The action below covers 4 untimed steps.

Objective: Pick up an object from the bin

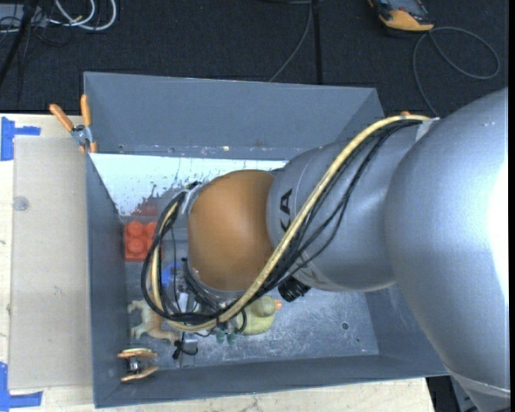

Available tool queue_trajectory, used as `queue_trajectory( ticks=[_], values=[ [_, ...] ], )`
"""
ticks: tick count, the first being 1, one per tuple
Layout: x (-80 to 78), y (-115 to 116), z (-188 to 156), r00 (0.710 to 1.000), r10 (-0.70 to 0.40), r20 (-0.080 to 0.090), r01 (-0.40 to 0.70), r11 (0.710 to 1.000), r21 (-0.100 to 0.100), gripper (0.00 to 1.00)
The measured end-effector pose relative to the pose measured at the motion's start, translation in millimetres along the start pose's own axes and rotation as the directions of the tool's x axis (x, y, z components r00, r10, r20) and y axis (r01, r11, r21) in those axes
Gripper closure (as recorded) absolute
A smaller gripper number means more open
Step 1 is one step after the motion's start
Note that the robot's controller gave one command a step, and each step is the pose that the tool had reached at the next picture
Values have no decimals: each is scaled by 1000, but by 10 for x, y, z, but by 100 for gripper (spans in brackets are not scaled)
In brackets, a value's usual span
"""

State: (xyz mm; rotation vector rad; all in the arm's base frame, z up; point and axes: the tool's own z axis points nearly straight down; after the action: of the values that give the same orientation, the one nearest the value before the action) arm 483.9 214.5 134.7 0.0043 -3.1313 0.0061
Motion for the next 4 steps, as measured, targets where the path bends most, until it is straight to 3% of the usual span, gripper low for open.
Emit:
queue_trajectory(
  ticks=[1,2,4],
  values=[
    [-20,-6,-44,1000,5,7,-5,1000,-3,0],
    [45,-50,635,999,-45,21,45,999,-6,0],
    [26,-53,630,999,-41,26,41,999,-8,0]
  ],
)
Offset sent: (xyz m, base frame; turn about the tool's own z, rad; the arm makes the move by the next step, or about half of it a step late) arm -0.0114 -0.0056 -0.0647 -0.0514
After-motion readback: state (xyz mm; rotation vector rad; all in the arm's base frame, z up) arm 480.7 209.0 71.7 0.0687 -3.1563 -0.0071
